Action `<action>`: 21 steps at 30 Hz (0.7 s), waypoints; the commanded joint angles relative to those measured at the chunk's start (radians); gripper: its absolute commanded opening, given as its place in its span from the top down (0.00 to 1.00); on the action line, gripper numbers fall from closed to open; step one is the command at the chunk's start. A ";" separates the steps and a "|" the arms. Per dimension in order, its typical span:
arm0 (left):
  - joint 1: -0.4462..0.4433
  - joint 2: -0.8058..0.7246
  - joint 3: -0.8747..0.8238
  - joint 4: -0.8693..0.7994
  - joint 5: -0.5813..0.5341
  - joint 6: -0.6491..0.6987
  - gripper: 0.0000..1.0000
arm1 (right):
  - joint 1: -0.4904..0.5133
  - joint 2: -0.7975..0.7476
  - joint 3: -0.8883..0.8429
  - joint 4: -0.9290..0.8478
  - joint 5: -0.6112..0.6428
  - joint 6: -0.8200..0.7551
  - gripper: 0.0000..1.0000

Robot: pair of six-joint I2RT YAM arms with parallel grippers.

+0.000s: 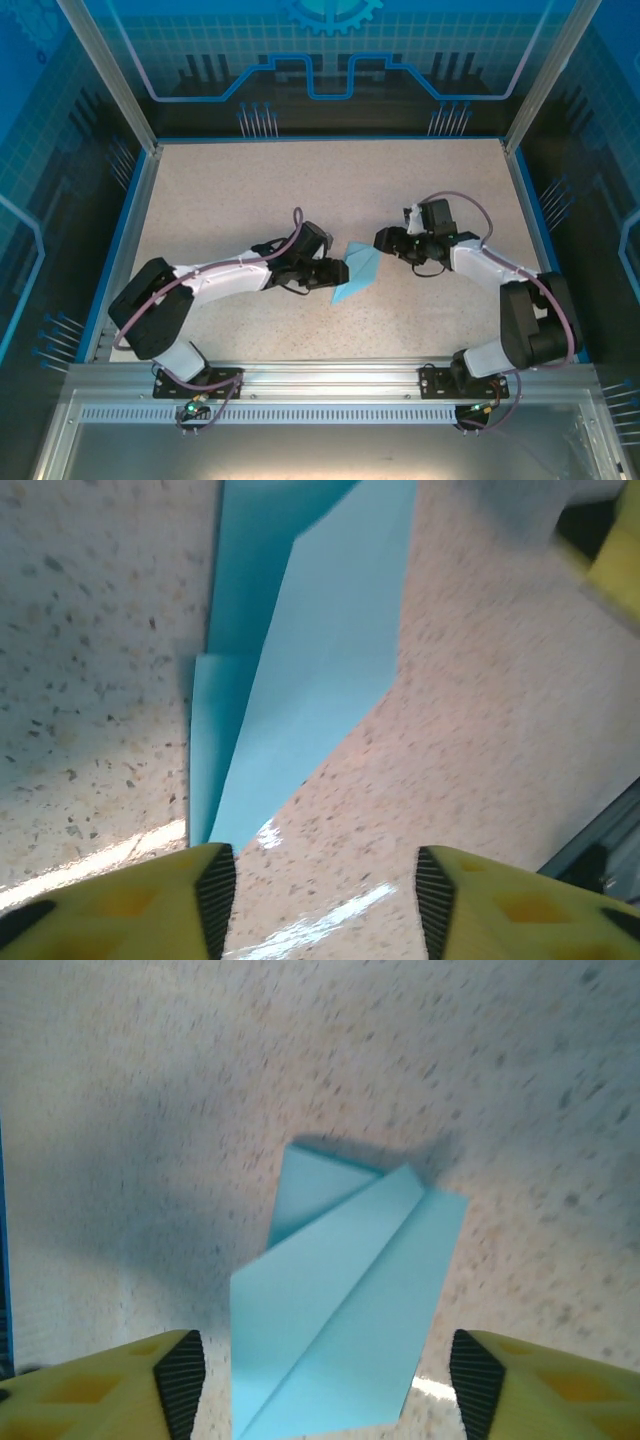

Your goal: Fold a paper plane with a square sheet of paper (pick it up from the middle)

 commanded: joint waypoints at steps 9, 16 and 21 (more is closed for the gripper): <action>0.115 -0.157 -0.160 0.082 -0.100 -0.037 0.07 | 0.180 0.008 -0.031 0.056 0.046 0.152 0.23; 0.146 -0.189 -0.236 0.158 -0.078 -0.068 0.02 | 0.218 0.126 0.003 0.076 0.056 0.236 0.32; 0.165 -0.192 -0.247 0.156 -0.063 -0.070 0.01 | 0.219 0.170 0.008 0.121 0.053 0.271 0.38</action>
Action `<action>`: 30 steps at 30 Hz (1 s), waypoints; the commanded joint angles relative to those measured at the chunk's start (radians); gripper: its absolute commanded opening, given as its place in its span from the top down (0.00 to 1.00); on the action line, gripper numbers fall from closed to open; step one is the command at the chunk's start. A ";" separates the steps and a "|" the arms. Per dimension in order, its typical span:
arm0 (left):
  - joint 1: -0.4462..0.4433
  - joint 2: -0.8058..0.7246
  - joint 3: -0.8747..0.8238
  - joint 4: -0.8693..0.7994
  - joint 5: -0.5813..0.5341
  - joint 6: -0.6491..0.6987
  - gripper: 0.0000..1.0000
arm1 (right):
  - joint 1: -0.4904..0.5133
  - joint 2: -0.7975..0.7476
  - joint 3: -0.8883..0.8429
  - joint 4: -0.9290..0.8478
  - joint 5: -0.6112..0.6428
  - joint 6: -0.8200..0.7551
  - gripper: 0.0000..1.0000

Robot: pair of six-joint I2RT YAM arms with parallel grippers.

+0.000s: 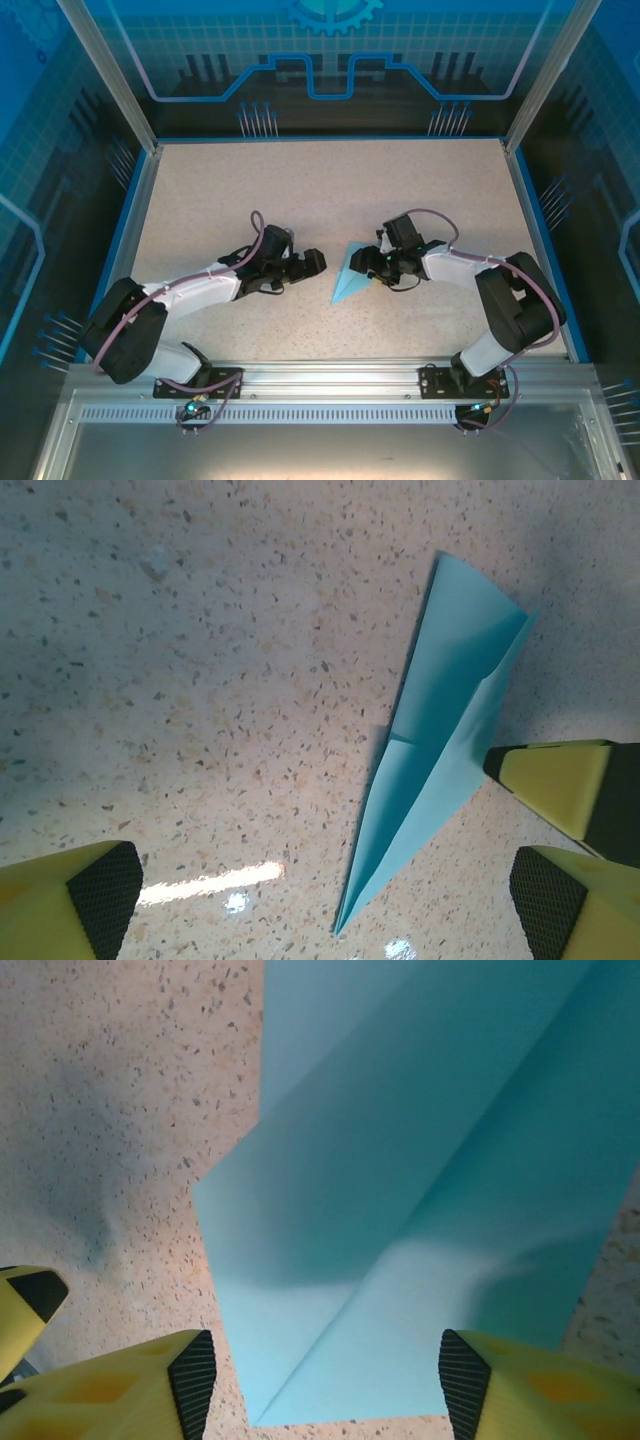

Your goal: Fold a paper plane with a square sheet of paper (pick it up from the middle)

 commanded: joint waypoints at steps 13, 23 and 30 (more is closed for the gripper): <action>0.034 0.027 0.004 0.072 0.083 -0.035 0.02 | 0.011 0.136 0.079 0.164 -0.050 0.070 0.52; 0.080 0.101 0.008 0.171 0.253 -0.056 0.01 | 0.010 0.194 0.091 0.301 -0.094 0.044 0.77; 0.122 0.122 -0.029 0.301 0.348 -0.083 0.02 | -0.010 0.129 0.100 0.399 -0.157 0.056 0.94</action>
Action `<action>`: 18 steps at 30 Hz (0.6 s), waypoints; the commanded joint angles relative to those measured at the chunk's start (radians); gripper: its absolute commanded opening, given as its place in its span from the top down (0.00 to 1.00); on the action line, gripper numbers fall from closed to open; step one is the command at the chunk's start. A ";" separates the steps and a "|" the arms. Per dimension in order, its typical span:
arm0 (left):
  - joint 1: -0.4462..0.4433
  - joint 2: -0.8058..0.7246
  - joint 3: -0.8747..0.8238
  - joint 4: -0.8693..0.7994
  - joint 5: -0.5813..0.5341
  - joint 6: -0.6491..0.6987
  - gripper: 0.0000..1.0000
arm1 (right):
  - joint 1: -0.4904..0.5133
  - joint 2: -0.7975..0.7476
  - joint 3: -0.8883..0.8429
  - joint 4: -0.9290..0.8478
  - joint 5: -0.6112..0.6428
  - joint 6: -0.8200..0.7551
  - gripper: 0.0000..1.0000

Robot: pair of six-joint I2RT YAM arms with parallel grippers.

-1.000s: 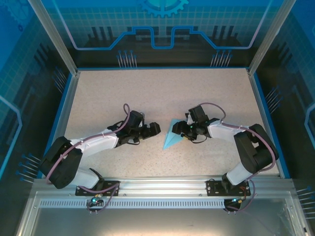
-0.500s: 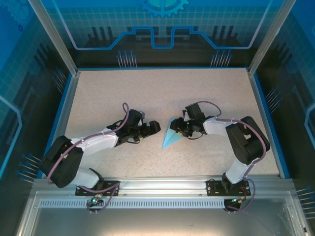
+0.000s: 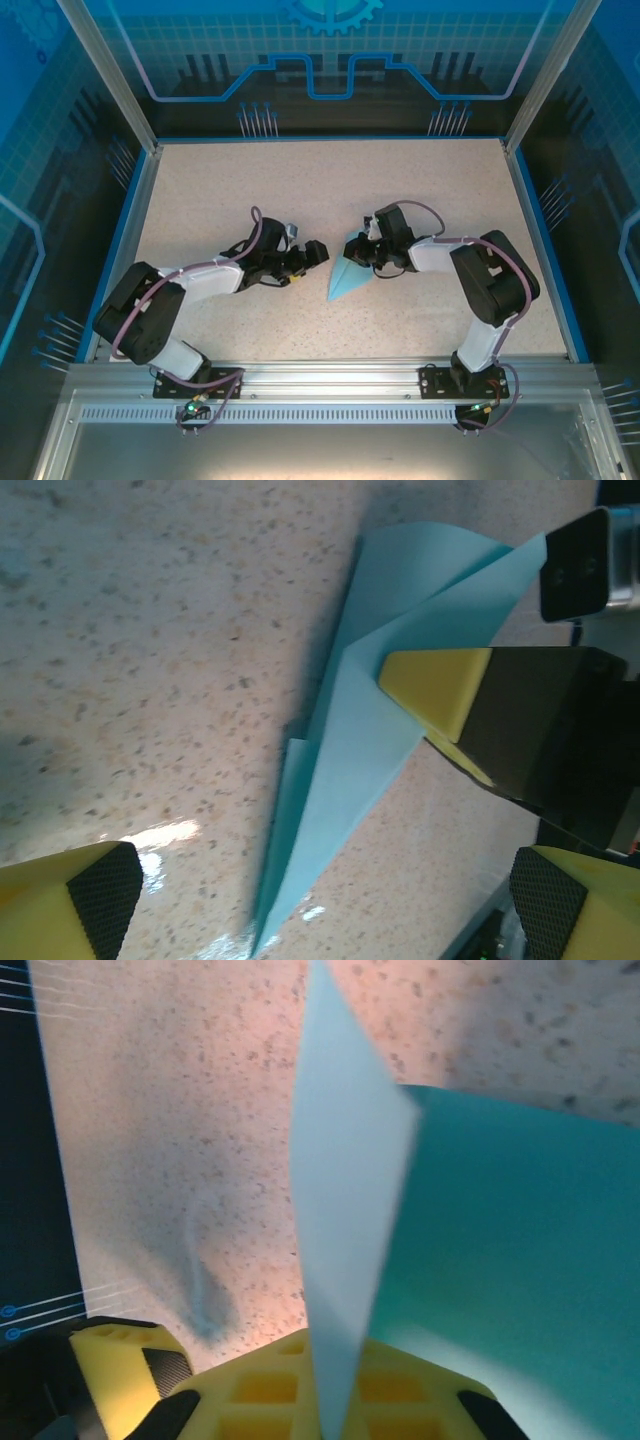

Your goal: Fold a paper plane with a square sheet of paper (pick it up from the middle)

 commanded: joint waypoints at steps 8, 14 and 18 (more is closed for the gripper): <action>0.058 0.012 -0.056 0.409 0.290 -0.089 0.02 | -0.101 -0.177 0.087 0.160 -0.292 0.052 0.95; 0.056 0.036 -0.062 0.673 0.391 -0.192 0.02 | -0.117 -0.211 0.134 0.177 -0.358 0.101 0.94; 0.056 0.020 -0.056 0.705 0.404 -0.190 0.05 | -0.118 -0.209 0.145 0.211 -0.384 0.143 0.93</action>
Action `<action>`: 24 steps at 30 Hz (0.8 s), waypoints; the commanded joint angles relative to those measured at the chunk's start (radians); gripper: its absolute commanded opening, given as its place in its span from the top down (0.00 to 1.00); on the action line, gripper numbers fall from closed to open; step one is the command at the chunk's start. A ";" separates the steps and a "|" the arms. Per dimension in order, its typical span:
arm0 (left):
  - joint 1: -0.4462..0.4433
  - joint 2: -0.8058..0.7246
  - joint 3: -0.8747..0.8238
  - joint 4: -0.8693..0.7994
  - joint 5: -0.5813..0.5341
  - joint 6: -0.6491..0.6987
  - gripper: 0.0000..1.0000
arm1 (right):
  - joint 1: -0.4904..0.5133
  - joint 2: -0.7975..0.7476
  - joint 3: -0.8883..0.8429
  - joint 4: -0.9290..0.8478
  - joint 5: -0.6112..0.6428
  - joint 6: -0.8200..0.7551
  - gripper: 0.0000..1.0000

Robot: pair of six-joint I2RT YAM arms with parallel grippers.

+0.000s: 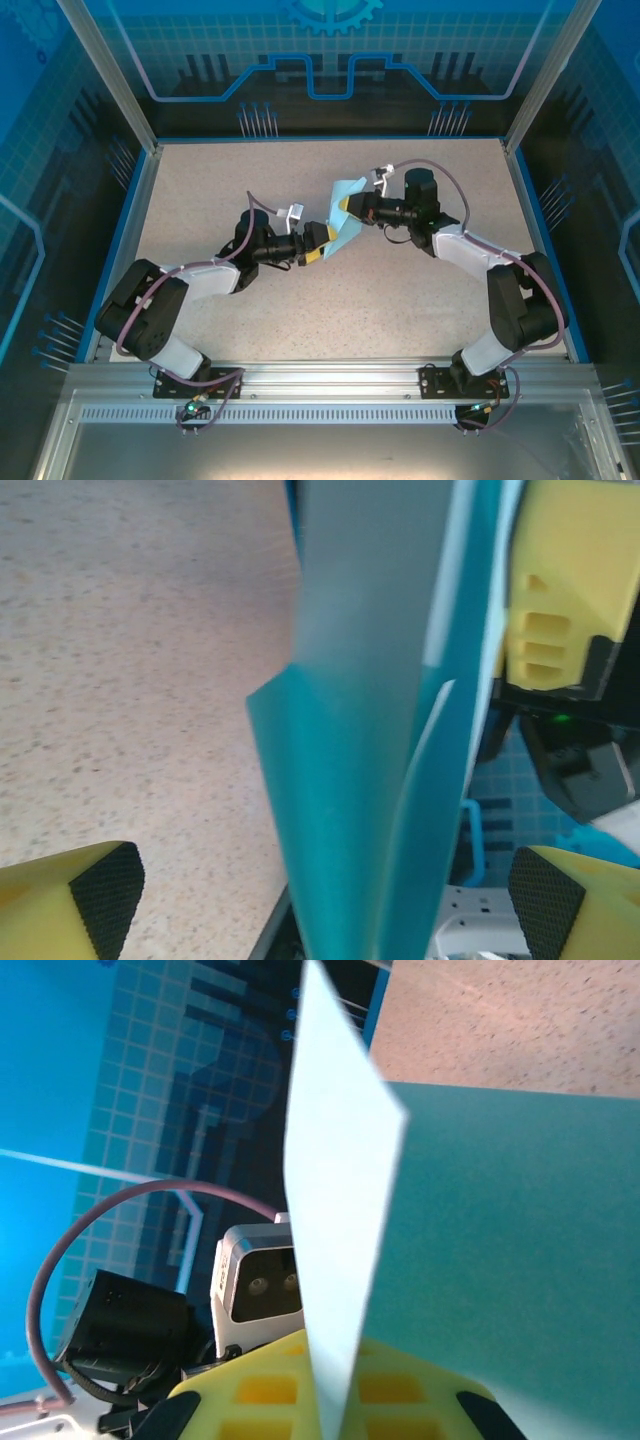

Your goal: Fold a paper plane with a square sheet of paper (pick it up from the middle)

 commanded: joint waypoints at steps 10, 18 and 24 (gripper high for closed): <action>0.005 -0.049 0.009 0.103 0.047 0.048 0.41 | -0.007 0.004 0.025 0.050 -0.102 0.084 0.93; 0.006 -0.046 0.025 0.079 0.036 0.073 0.57 | -0.006 0.009 0.028 0.006 -0.112 0.063 0.92; 0.006 -0.050 0.038 0.052 0.037 0.090 0.64 | 0.007 0.025 0.048 -0.079 -0.111 0.013 0.91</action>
